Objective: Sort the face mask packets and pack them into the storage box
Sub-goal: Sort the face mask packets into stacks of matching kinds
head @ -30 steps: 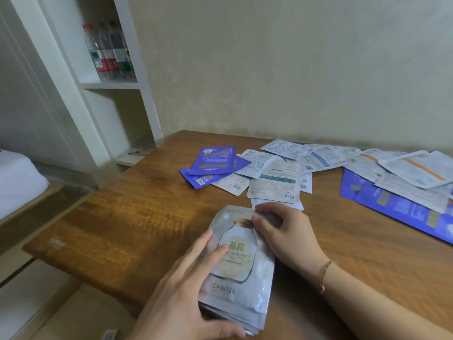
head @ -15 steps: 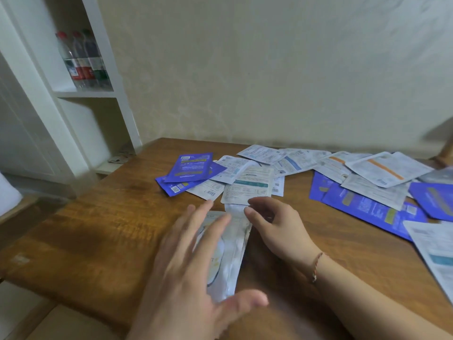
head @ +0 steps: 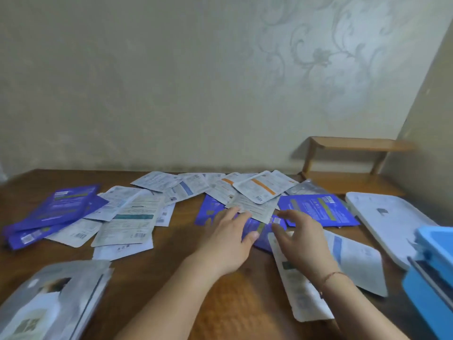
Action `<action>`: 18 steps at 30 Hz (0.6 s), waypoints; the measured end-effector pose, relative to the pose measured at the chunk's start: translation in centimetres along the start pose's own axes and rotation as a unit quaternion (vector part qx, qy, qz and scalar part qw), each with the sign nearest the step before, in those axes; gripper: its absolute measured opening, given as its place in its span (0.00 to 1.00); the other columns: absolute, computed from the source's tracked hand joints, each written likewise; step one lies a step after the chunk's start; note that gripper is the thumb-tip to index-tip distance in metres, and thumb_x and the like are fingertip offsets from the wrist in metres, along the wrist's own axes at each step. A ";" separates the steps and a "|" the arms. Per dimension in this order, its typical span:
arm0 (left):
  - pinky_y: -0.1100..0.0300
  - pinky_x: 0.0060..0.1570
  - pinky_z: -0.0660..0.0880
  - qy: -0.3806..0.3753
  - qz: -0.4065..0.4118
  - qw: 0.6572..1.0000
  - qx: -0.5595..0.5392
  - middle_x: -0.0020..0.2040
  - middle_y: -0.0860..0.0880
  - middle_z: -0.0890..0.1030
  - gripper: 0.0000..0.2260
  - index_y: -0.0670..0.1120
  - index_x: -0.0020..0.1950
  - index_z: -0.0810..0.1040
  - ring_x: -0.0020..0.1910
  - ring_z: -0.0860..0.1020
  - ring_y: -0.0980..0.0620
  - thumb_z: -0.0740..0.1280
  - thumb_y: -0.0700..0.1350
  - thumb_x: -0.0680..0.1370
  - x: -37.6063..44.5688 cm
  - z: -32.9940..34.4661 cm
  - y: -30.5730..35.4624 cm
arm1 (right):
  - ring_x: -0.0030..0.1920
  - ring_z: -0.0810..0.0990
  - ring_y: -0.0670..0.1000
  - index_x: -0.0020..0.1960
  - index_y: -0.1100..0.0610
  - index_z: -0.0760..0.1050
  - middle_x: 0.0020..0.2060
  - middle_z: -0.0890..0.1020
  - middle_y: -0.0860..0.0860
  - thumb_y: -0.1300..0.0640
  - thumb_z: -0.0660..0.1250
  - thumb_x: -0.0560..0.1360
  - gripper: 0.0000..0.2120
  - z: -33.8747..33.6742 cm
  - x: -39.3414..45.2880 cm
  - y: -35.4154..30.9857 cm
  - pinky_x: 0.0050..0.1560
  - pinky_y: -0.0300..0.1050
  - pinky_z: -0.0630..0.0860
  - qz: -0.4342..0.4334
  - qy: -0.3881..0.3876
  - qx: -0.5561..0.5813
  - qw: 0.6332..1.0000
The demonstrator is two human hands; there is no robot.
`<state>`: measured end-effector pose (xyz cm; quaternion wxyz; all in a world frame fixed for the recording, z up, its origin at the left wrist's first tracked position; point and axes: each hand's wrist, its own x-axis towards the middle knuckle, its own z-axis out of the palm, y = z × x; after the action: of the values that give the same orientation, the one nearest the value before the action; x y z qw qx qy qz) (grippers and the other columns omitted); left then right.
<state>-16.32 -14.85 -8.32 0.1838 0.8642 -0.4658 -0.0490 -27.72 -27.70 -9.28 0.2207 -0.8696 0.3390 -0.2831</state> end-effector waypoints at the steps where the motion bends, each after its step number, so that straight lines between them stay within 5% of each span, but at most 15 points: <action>1: 0.45 0.76 0.53 -0.016 -0.001 1.000 0.013 0.80 0.53 0.54 0.24 0.56 0.78 0.59 0.79 0.52 0.49 0.56 0.59 0.83 1.0 0.9 0.0 | 0.68 0.70 0.54 0.64 0.49 0.75 0.64 0.77 0.49 0.46 0.65 0.76 0.18 -0.6 0.1 0.9 0.64 0.47 0.67 0.001 0.000 -0.118 0.993; 3: 0.43 0.77 0.49 -0.048 0.013 0.998 0.037 0.81 0.53 0.50 0.25 0.58 0.79 0.56 0.79 0.49 0.49 0.56 0.60 0.82 2.6 2.5 0.1 | 0.75 0.56 0.58 0.68 0.44 0.69 0.73 0.66 0.49 0.38 0.59 0.76 0.23 -1.5 0.4 2.6 0.70 0.59 0.58 0.042 -0.047 -0.270 0.961; 7: 0.39 0.75 0.37 -0.105 0.059 0.989 0.080 0.81 0.59 0.42 0.27 0.66 0.78 0.47 0.79 0.37 0.53 0.51 0.65 0.81 4.2 4.0 0.3 | 0.77 0.44 0.61 0.75 0.43 0.54 0.78 0.51 0.50 0.31 0.54 0.74 0.34 -1.6 1.3 4.4 0.71 0.70 0.50 0.134 -0.159 -0.192 0.959; 11: 0.36 0.74 0.38 -0.132 0.026 0.986 0.101 0.80 0.61 0.41 0.29 0.69 0.77 0.46 0.79 0.36 0.53 0.50 0.71 0.78 5.2 3.2 -1.5 | 0.77 0.40 0.62 0.76 0.41 0.50 0.78 0.47 0.49 0.27 0.47 0.73 0.36 -0.4 0.8 4.5 0.68 0.75 0.43 0.118 -0.223 -0.205 0.946; 14: 0.35 0.74 0.41 -0.118 -0.034 0.988 0.097 0.80 0.58 0.47 0.25 0.65 0.77 0.54 0.79 0.40 0.49 0.53 0.65 0.80 5.5 1.8 -3.9 | 0.77 0.40 0.64 0.77 0.42 0.49 0.79 0.47 0.51 0.26 0.44 0.73 0.37 0.7 -0.4 3.1 0.68 0.75 0.43 0.080 -0.223 -0.231 0.944; 18: 0.36 0.72 0.55 -0.015 -0.113 0.988 0.108 0.71 0.52 0.67 0.19 0.54 0.64 0.69 0.75 0.59 0.46 0.52 0.63 0.81 6.4 0.7 -4.8 | 0.76 0.43 0.65 0.76 0.44 0.52 0.79 0.49 0.54 0.27 0.46 0.73 0.37 2.4 -2.7 -0.4 0.67 0.75 0.41 0.020 -0.238 -0.216 0.947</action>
<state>-9.12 -17.86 -10.15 0.0757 0.9254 -0.3700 -0.0322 -27.60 -25.08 -11.79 0.1077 -0.9317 0.3466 0.0167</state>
